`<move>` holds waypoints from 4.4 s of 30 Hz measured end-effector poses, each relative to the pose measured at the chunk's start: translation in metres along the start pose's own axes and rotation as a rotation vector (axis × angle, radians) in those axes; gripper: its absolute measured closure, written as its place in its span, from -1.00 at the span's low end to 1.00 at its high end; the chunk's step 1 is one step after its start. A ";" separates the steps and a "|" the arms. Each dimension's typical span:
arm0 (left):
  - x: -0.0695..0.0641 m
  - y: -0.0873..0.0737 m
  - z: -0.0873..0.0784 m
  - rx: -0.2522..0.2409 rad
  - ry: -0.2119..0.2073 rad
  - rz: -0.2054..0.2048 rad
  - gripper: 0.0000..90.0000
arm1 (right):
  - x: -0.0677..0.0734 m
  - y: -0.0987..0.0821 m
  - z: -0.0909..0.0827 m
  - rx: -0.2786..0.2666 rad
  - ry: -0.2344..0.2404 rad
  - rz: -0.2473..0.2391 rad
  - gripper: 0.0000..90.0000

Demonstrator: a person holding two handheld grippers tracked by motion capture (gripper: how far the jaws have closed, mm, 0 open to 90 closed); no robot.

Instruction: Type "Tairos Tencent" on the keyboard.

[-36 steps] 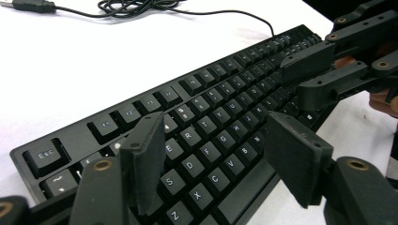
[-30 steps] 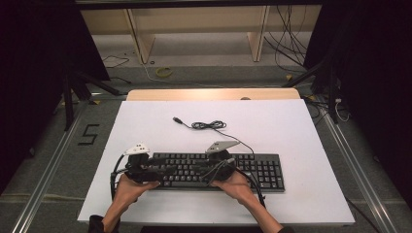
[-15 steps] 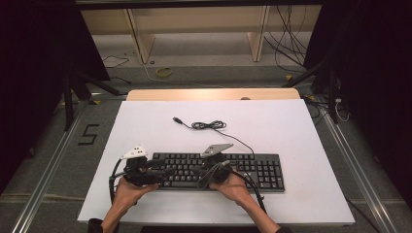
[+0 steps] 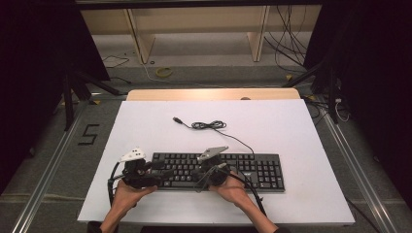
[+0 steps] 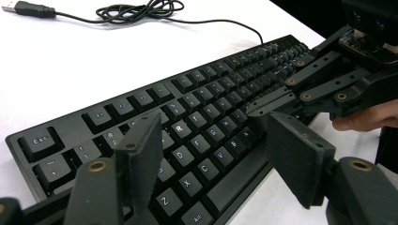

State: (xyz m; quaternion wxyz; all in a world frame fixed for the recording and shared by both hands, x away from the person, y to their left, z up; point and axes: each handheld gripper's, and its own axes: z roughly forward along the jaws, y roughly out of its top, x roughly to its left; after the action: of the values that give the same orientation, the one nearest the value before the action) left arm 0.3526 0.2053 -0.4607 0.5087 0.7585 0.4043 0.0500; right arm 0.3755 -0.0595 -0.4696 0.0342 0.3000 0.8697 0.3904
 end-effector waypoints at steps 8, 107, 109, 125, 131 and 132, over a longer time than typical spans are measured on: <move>-0.001 -0.003 0.000 0.001 0.000 0.002 -0.20 | 0.000 -0.001 0.004 0.014 -0.002 -0.005 1.00; -0.005 0.008 0.039 0.301 0.006 0.119 0.98 | -0.013 -0.016 -0.056 -0.182 0.036 0.082 -0.22; -0.004 0.008 0.040 0.306 0.010 0.119 0.98 | -0.012 -0.016 -0.056 -0.178 0.038 0.085 -0.22; -0.004 0.003 0.045 0.315 0.014 0.131 0.98 | -0.012 -0.016 -0.058 -0.176 0.041 0.085 -0.22; -0.005 0.005 0.044 0.307 0.017 0.133 0.98 | -0.013 -0.015 -0.059 -0.183 0.039 0.085 -0.22; -0.005 0.006 0.043 0.297 0.013 0.129 0.98 | -0.013 -0.015 -0.059 -0.183 0.038 0.084 -0.22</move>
State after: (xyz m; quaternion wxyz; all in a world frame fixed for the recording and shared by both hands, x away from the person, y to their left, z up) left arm 0.3733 0.1694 -0.4747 0.3843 0.8493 0.3610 0.0271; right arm 0.3612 -0.1134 -0.4411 0.0284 0.3244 0.8175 0.4751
